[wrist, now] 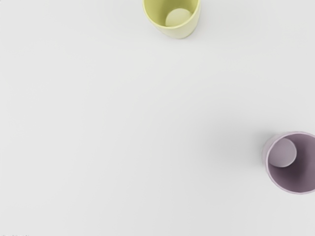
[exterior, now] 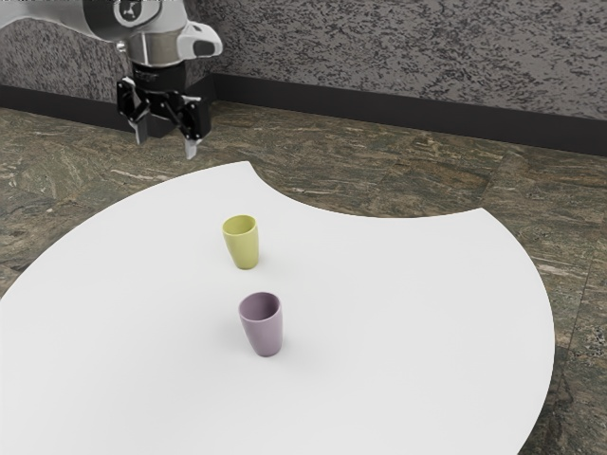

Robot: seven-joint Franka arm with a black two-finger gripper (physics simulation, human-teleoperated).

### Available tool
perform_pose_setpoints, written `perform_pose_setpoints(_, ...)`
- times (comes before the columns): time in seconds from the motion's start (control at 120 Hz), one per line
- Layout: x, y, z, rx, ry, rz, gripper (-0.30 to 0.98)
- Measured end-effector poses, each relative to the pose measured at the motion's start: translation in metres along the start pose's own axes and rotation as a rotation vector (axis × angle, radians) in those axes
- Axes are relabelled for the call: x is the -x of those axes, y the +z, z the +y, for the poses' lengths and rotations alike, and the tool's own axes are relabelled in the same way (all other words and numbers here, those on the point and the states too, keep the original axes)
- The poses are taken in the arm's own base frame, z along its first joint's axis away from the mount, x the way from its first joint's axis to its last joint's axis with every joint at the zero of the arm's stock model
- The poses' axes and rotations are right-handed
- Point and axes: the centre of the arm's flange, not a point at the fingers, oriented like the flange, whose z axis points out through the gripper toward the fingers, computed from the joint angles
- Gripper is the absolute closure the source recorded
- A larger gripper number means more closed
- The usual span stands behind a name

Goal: Place the right cup onto the left cup

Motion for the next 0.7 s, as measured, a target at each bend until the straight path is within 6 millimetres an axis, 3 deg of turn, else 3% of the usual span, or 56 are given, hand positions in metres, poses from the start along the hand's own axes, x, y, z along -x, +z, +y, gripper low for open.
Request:
perform_pose_setpoints(0.108,-0.005,0.009,-0.01,0.003,-0.011,0.002,0.0)
perform_pose_setpoints(0.192,-0.008,0.011,-0.003,0.004,0.003,0.012,0.0)
perform_pose_setpoints(0.7,-0.004,0.068,0.137,0.035,0.077,0.047,0.0)
